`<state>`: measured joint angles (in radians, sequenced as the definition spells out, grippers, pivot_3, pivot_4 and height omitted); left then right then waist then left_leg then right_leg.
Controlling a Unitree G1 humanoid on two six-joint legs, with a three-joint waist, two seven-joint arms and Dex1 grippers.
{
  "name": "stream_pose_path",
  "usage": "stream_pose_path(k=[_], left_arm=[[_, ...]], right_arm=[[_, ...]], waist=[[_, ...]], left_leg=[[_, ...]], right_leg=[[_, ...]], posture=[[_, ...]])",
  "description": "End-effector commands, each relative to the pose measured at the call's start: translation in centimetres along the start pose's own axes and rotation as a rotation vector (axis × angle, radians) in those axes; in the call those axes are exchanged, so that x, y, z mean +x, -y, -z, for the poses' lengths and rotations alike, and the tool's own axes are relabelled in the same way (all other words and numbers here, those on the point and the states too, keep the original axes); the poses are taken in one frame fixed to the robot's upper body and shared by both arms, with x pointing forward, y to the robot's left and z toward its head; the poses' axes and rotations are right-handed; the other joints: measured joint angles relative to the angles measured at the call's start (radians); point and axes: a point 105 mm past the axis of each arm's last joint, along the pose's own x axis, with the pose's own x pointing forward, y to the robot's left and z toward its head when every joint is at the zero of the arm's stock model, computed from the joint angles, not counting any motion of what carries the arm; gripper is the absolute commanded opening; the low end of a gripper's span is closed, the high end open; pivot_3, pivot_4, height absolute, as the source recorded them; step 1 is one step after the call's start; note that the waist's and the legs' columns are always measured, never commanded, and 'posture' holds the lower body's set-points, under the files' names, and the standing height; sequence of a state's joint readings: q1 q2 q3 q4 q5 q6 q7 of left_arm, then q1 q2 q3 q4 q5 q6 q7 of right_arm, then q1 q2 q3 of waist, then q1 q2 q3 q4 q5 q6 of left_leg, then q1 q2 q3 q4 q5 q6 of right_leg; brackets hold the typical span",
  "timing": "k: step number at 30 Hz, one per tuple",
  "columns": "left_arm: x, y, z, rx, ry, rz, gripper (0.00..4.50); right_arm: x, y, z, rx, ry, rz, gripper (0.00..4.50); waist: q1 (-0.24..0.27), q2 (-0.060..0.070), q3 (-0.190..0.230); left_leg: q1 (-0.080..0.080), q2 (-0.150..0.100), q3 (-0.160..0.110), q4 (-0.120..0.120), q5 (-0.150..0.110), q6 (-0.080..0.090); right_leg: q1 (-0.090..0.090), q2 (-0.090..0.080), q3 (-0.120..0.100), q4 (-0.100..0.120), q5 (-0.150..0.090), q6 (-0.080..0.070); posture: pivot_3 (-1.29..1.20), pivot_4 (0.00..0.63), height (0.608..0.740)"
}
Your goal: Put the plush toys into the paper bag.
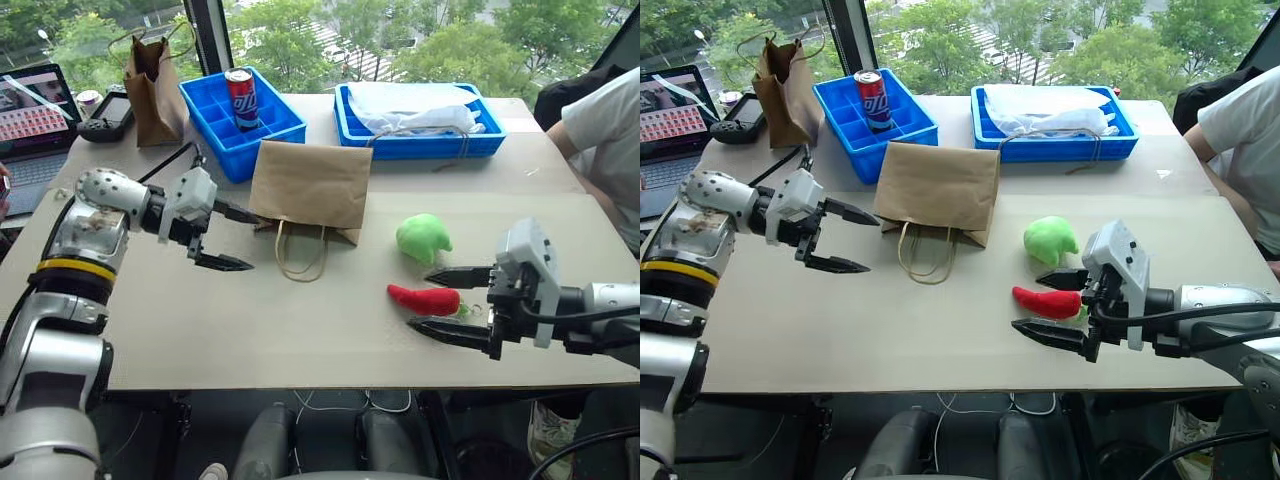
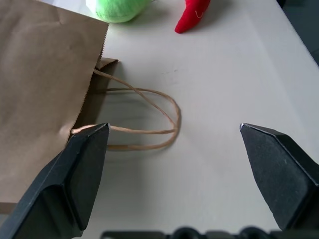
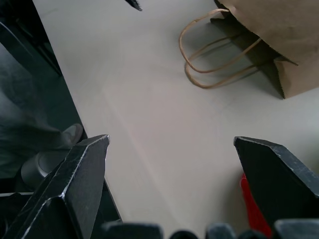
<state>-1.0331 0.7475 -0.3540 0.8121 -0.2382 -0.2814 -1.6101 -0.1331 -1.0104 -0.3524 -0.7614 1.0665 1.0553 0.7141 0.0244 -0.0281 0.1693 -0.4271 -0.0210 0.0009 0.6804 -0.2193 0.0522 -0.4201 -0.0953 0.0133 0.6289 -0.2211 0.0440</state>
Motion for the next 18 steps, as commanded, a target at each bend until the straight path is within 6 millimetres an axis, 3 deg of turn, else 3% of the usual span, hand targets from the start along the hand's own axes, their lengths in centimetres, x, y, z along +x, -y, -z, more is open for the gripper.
stream_pose_path(k=[1,10,14,18], left_arm=[[0.8,-0.9,0.4,0.138,-0.094,0.038,4.5],[3.7,-2.2,-0.4,0.472,-0.213,0.055,4.5],[4.6,-2.7,-0.3,0.542,-0.262,0.03,4.5],[5.1,-2.9,0.6,0.552,-0.335,0.03,3.38]], right_arm=[[0.0,-0.2,-0.4,-0.008,0.023,0.036,4.45],[-0.3,-0.3,0.2,0.001,0.028,0.146,4.45],[-0.5,0.0,0.1,-0.009,0.029,0.187,4.45],[-0.7,0.3,0.0,-0.011,0.029,0.209,4.5]], waist=[[-0.001,0.0,0.0],[-0.001,-0.001,0.001],[-0.003,-0.002,0.001],[-0.003,-0.002,0.001]], left_leg=[[0.0,0.0,0.001,0.001,0.0,0.001],[-0.005,-0.001,0.001,0.002,-0.002,0.005],[-0.005,-0.001,0.001,0.003,-0.002,0.005],[-0.005,-0.001,0.001,0.004,-0.002,0.005]], right_leg=[[0.0,-0.001,0.001,-0.001,0.0,0.001],[-0.003,-0.002,0.001,-0.001,0.002,0.003],[-0.003,-0.002,0.001,-0.002,0.002,0.004],[-0.002,-0.001,0.001,-0.001,0.003,0.004]], posture=[[0.0,0.15,0.74],[0.0,0.15,0.74],[0.0,0.15,0.74],[0.0,0.15,0.74]])
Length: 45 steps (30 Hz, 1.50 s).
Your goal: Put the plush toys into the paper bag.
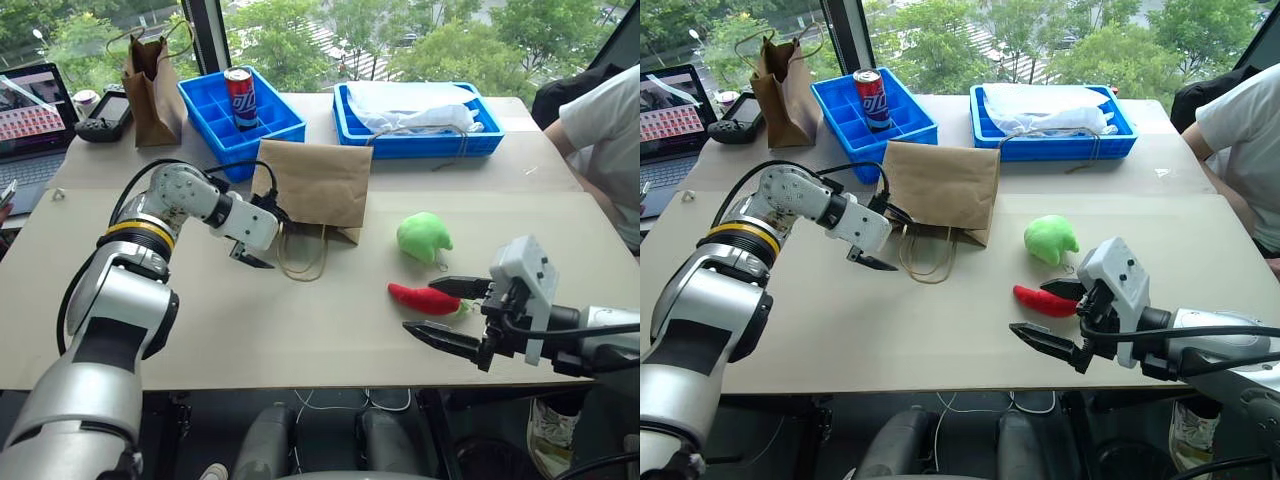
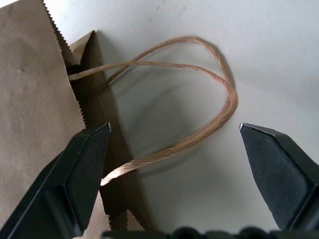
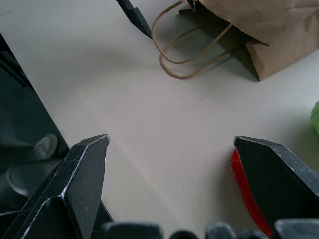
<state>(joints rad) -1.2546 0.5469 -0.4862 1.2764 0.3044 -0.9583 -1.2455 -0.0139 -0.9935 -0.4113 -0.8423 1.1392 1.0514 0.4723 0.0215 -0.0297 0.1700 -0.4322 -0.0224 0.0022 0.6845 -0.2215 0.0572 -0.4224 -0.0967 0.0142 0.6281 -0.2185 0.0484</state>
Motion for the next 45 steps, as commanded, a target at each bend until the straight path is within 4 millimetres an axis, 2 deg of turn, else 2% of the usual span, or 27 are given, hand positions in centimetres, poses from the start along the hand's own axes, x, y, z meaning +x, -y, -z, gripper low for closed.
stream_pose_path(k=[1,6,7,8,9,10,13,18,23,28,31,32,33,40,44,45], left_arm=[[-0.3,-1.5,-0.2,0.003,-0.018,-0.048,3.02],[-0.8,-2.3,-0.4,-0.038,0.012,-0.107,1.41],[-1.1,-2.6,-0.5,-0.081,0.045,-0.127,0.85],[-1.3,-2.7,-0.6,-0.116,0.075,-0.142,0.63],[-1.5,-2.8,-0.7,-0.139,0.096,-0.15,0.19],[-1.6,-2.9,-0.8,-0.161,0.114,-0.155,0.02],[-2.4,-3.4,-1.1,-0.285,0.205,-0.165,0.02],[-3.6,-3.5,-2.2,-0.406,0.302,-0.089,0.02],[-4.5,-2.7,-4.7,-0.417,0.365,-0.036,0.02],[-4.9,-2.9,-6.9,-0.603,0.49,-0.063,0.02],[-4.8,-2.3,-7.8,-0.682,0.514,-0.049,0.02],[-4.7,-2.1,-8.0,-0.722,0.516,-0.047,0.0],[-4.7,-2.0,-8.0,-0.755,0.511,-0.045,0.0],[-5.0,-1.3,-9.8,-0.88,0.555,0.019,0.0],[-5.7,-2.1,-10.6,-0.946,0.597,0.011,0.0],[-5.8,-2.2,-10.7,-0.949,0.596,0.012,0.0]], right_arm=[[-0.5,0.1,-1.0,-0.044,0.032,0.03,4.5],[0.2,-0.9,0.3,-0.015,-0.019,-0.031,4.5],[0.5,-1.1,0.7,-0.009,-0.036,-0.048,4.5],[0.7,-1.4,1.0,-0.008,-0.05,-0.062,4.5],[0.9,-1.5,1.2,-0.01,-0.058,-0.071,4.5],[1.0,-1.6,1.4,-0.009,-0.061,-0.076,4.5],[1.4,-1.7,1.4,-0.003,-0.056,-0.094,4.5],[2.4,-2.1,1.4,0.023,-0.022,-0.116,4.5],[3.4,-3.0,1.8,0.054,0.0,-0.151,4.5],[5.2,-3.1,2.7,0.113,0.016,-0.127,4.5],[5.9,-3.1,3.0,0.139,0.032,-0.103,4.5],[6.2,-2.7,3.0,0.149,0.045,-0.072,3.98],[6.5,-2.5,3.0,0.156,0.053,-0.05,3.85],[8.8,-0.5,2.0,0.205,0.169,0.107,1.43],[10.6,-0.1,1.7,0.234,0.204,0.132,0.05],[11.1,0.0,1.5,0.239,0.221,0.139,0.05]], waist=[[0.0,0.0,0.0],[-0.002,0.0,0.0],[-0.003,0.0,0.0],[-0.005,0.0,0.0],[-0.007,0.0,0.0],[-0.008,0.0,0.0],[-0.009,0.0,0.0],[-0.01,0.0,0.0],[-0.019,0.0,0.0],[-0.018,0.0,0.0],[-0.018,0.0,0.0],[-0.018,0.0,0.0],[-0.018,0.0,0.0],[-0.021,0.0,0.0],[-0.023,0.001,0.0],[-0.022,0.001,0.0]], left_leg=[[0.0,0.0,0.0,0.0,0.0,0.0],[-0.001,0.0,0.0,0.0,0.0,0.0],[0.0,0.0,0.0,0.0,0.0,0.0],[0.0,0.0,0.0,0.0,0.0,0.0],[-0.001,0.0,0.0,0.001,0.0,0.0],[0.0,0.0,0.0,0.001,0.0,0.0],[0.0,0.0,0.0,0.001,0.0,0.0],[0.0,0.0,0.0,0.002,0.0,0.0],[0.0,0.001,-0.001,0.002,0.0,0.0],[0.0,0.001,-0.001,0.004,0.0,0.0],[0.0,0.002,-0.001,0.006,0.0,0.0],[0.0,0.002,-0.001,0.006,0.0,0.0],[0.0,0.002,-0.001,0.006,0.0,0.0],[0.001,0.002,-0.001,0.008,0.0,0.0],[0.001,0.002,-0.001,0.008,0.0,0.0],[0.001,0.002,-0.001,0.008,0.0,0.0]], right_leg=[[0.0,0.0,0.0,0.0,0.0,0.0],[0.0,0.0,0.0,0.0,0.0,0.0],[0.0,0.0,0.0,0.0,0.0,0.0],[0.0,0.0,0.0,0.0,0.0,0.0],[0.0,0.0,0.0,0.0,0.0,0.0],[0.0,0.0,0.0,0.0,0.0,0.0],[0.0,0.001,0.0,0.0,0.0,0.0],[0.0,0.001,0.0,0.001,0.0,0.0],[0.0,0.001,0.001,0.002,0.0,0.0],[0.001,0.002,0.001,0.003,0.0,0.0],[0.0,0.003,0.001,0.004,0.0,0.0],[0.001,0.003,0.001,0.004,0.0,0.0],[0.001,0.003,0.001,0.004,0.0,0.0],[0.0,0.004,0.001,0.006,0.0,0.0],[0.0,0.005,0.001,0.006,0.0,0.0],[0.0,0.005,0.001,0.006,0.0,0.0]], posture=[[0.0,0.15,0.74],[0.0,0.15,0.74],[0.0,0.15,0.74],[0.0,0.15,0.74],[0.0,0.15,0.74],[0.0,0.15,0.74],[0.0,0.15,0.74],[0.0,0.15,0.74],[0.0,0.15,0.74],[0.0,0.15,0.74],[0.0,0.15,0.74],[0.0,0.15,0.74],[0.0,0.15,0.74],[0.0,0.15,0.74],[0.0,0.15,0.74],[0.0,0.15,0.74]])
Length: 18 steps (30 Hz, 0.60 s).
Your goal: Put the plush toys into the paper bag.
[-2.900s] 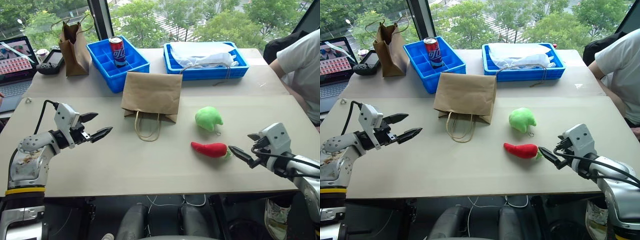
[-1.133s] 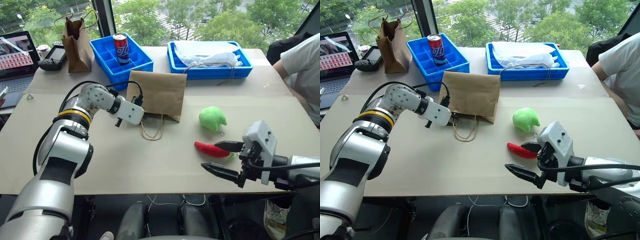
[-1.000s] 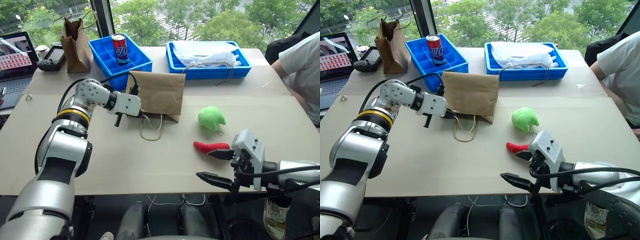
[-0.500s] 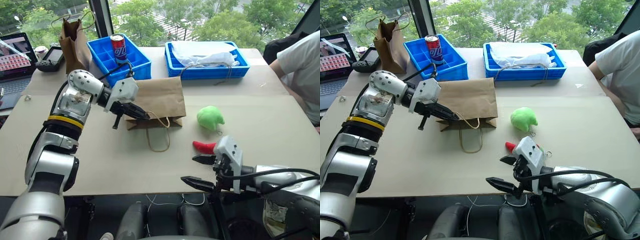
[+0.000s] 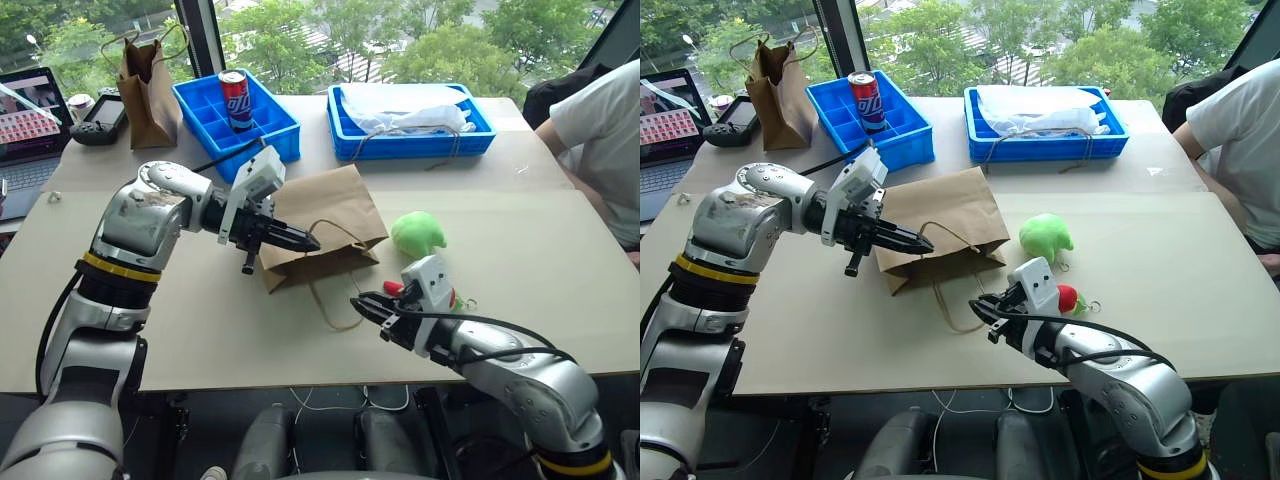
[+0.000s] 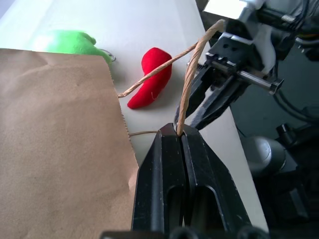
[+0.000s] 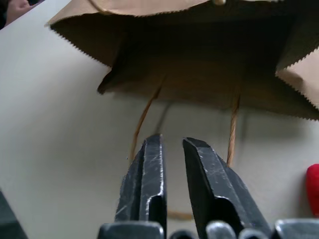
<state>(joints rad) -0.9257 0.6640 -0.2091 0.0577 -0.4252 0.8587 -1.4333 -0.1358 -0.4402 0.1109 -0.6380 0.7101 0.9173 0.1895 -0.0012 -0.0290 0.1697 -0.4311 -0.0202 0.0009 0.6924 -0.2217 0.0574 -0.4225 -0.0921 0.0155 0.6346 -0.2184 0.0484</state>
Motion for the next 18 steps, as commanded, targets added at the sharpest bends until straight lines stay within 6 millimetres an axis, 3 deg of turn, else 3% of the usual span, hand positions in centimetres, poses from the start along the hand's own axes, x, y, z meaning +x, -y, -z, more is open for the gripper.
stream_pose_path(k=[1,6,11,18], left_arm=[[-0.6,0.6,-1.8,0.023,0.029,-0.004,0.0],[-0.6,1.0,-1.8,0.008,0.019,0.01,0.0],[-0.6,1.0,-1.9,-0.01,0.024,0.005,0.0],[-0.6,0.5,-3.0,-0.046,0.065,-0.04,0.0]], right_arm=[[1.2,0.0,-1.1,-0.007,0.075,0.012,0.05],[3.2,1.1,-0.8,-0.035,0.084,0.038,0.05],[4.7,1.8,-2.0,-0.047,0.15,0.037,0.05],[7.5,2.6,0.4,-0.075,0.073,0.051,0.05]], waist=[[0.0,0.0,0.0],[-0.005,0.0,0.0],[-0.01,0.0,0.0],[-0.011,0.0,0.0]], left_leg=[[0.0,0.0,0.0,0.0,0.0,0.0],[0.0,0.0,0.0,0.0,0.0,0.0],[0.001,-0.001,0.0,0.0,0.0,-0.001],[0.002,-0.001,0.0,0.0,0.001,-0.001]], right_leg=[[0.0,0.0,0.0,0.0,0.0,0.0],[-0.001,0.0,0.0,0.001,0.0,0.0],[-0.001,0.0,0.001,0.003,0.0,0.0],[-0.002,0.0,0.001,0.006,0.0,0.0]], posture=[[0.0,0.15,0.74],[0.0,0.15,0.74],[0.0,0.15,0.74],[0.0,0.15,0.74]])
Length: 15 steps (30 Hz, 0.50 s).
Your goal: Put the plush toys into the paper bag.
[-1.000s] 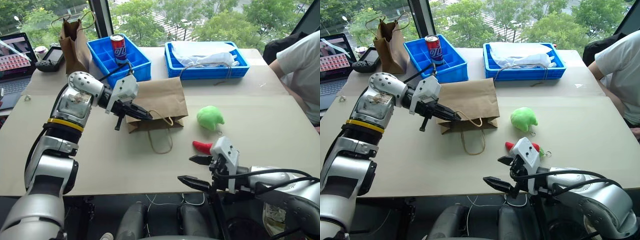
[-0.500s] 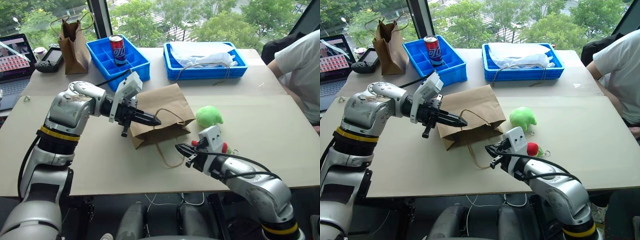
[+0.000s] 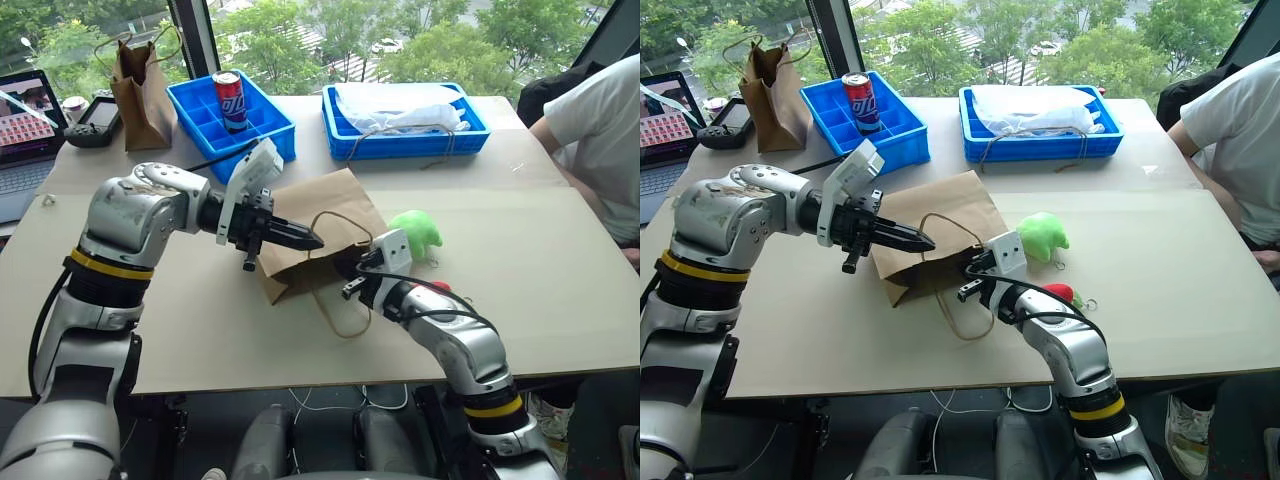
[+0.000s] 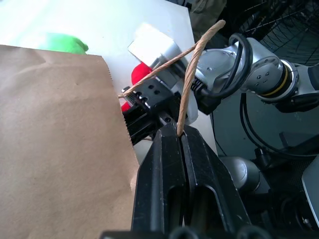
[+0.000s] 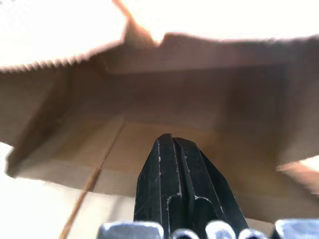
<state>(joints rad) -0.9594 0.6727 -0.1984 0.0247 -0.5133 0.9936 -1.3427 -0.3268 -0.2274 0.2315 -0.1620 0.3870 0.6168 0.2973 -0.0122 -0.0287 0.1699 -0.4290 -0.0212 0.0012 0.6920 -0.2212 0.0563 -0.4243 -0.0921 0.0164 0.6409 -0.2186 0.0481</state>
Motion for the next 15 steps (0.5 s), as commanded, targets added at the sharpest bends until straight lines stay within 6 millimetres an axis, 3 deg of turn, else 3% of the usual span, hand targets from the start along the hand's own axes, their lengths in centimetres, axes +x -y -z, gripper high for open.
stream_pose_path(k=[1,8,15], left_arm=[[-0.6,0.4,-1.9,0.025,0.039,-0.011,0.0],[-2.8,-1.0,-2.8,-0.04,0.108,-0.108,0.0],[-6.4,-3.3,-2.6,-0.032,0.154,-0.305,0.0]], right_arm=[[0.7,0.4,0.4,-0.061,-0.015,0.005,0.05],[0.4,1.5,3.0,-0.115,-0.126,0.037,0.05],[0.2,1.3,3.5,-0.132,-0.146,0.03,0.05]], waist=[[-0.001,0.0,0.0],[-0.001,0.0,0.0],[0.0,0.0,0.0]], left_leg=[[0.0,0.0,0.0,0.0,0.0,0.0],[0.005,0.0,0.0,-0.001,0.0,-0.001],[0.007,0.0,0.0,-0.002,0.001,-0.001]], right_leg=[[0.0,0.0,0.0,0.0,0.0,0.0],[0.002,0.0,0.0,0.001,0.0,0.0],[0.003,0.0,0.001,0.002,0.0,0.0]], posture=[[0.0,0.15,0.74],[0.0,0.15,0.74],[0.0,0.15,0.74]])
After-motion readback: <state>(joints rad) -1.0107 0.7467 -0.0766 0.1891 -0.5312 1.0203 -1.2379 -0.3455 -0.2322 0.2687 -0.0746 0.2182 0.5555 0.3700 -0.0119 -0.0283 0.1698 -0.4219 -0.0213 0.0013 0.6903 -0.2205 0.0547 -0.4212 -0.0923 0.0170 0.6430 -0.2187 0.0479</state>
